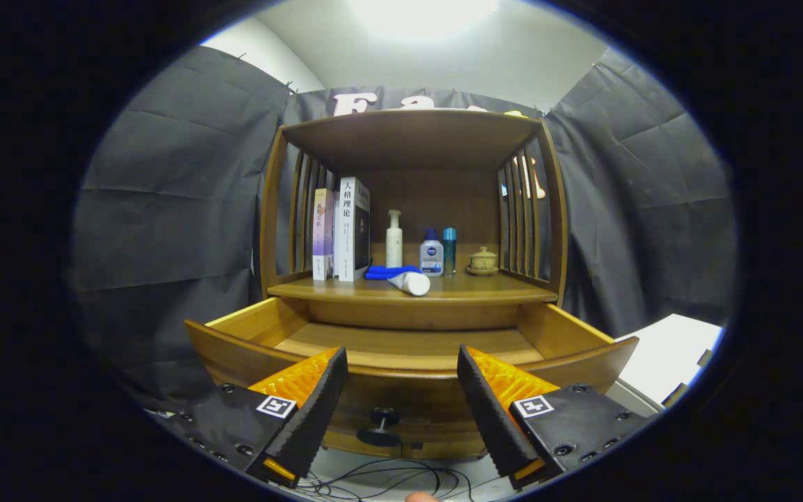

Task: Pull open the drawer, take out the items inside it, and place them on the countertop above the cabinet.

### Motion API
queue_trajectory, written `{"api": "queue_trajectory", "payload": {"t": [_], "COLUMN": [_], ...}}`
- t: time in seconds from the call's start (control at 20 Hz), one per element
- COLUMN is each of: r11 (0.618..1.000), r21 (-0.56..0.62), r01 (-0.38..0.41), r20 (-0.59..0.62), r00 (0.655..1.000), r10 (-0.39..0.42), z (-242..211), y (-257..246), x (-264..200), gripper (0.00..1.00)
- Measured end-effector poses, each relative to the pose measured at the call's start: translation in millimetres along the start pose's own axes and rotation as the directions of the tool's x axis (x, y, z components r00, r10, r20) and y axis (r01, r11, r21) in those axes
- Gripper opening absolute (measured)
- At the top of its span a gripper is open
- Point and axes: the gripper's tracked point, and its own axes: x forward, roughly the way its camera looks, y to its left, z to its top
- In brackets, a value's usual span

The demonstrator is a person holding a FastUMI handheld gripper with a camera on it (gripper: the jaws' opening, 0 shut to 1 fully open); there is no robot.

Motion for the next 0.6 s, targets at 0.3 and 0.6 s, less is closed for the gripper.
{"api": "queue_trajectory", "payload": {"t": [0.3, 0.6], "r11": [0.999, 0.998], "r21": [-0.033, -0.061], "r01": [-0.005, 0.031], "r20": [-0.046, -0.08], "r00": [0.999, 0.996], "r10": [0.003, -0.036], "z": [-42.3, -65.8], "y": [12.7, 11.4], "x": [-0.6, 18.3], "gripper": [0.98, 0.98]}}
